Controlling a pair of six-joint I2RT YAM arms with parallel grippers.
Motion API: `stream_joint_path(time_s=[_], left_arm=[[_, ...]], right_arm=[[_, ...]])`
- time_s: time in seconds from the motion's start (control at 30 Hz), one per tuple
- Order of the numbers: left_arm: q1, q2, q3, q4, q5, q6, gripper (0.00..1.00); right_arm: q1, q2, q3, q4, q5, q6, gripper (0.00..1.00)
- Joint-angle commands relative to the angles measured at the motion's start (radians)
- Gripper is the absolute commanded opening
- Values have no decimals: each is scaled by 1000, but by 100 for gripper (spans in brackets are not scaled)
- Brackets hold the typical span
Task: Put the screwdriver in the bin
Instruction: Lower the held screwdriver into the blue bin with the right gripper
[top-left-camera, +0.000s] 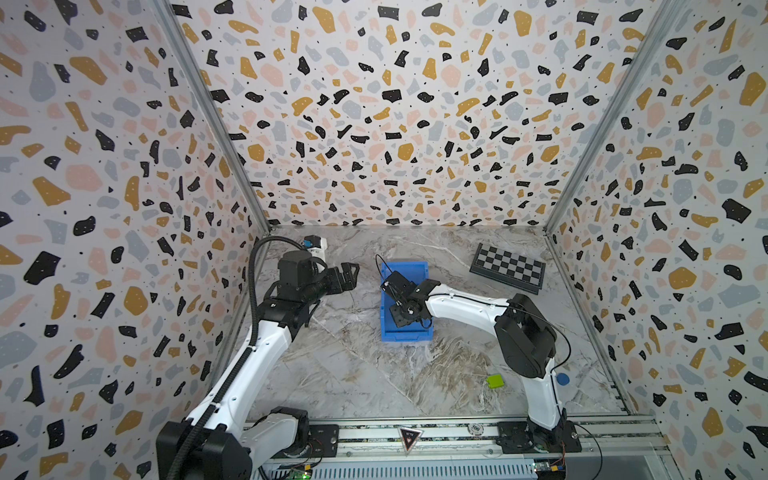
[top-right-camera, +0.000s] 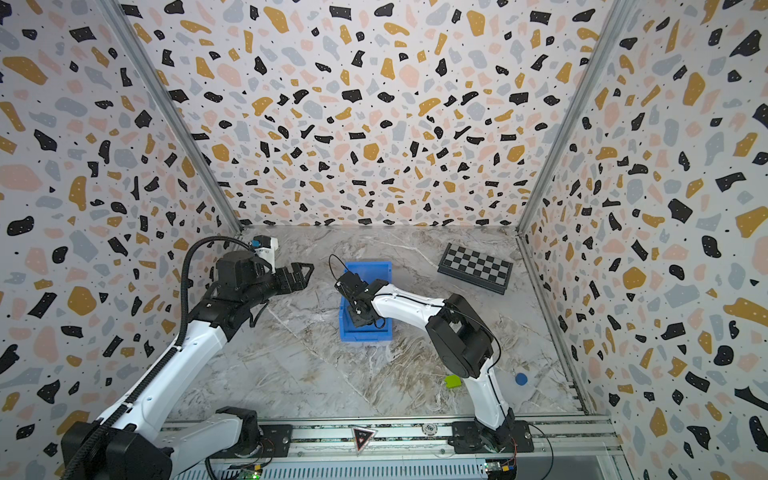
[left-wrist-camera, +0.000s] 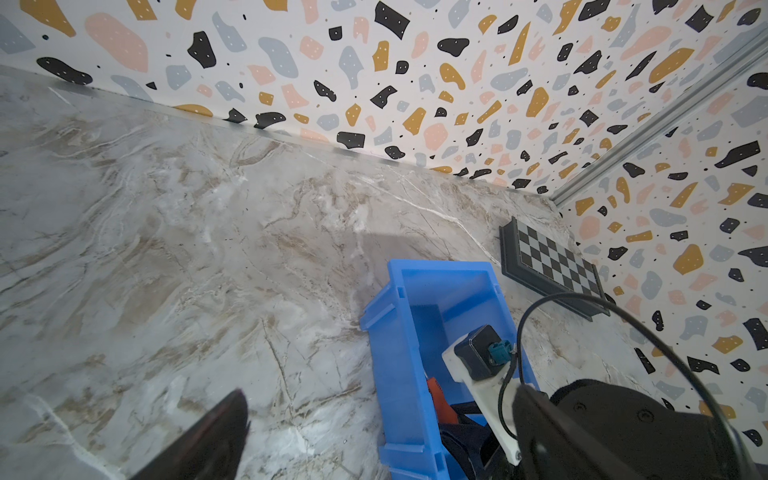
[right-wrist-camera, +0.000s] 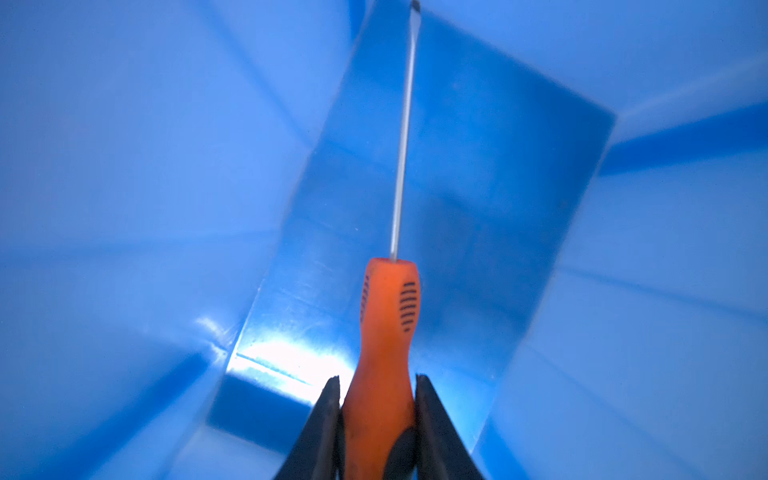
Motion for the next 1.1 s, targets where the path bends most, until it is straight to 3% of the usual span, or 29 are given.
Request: stream_joint_path(time_s=[0.0,1.07], left_arm=[[-3,-4,-14,23,-4,24,100],[-3,2,-17,26,-14,32,100]], right_arm=[[6,4,41,-25,15,11,14],[5,86,90,-46,7,20,20]])
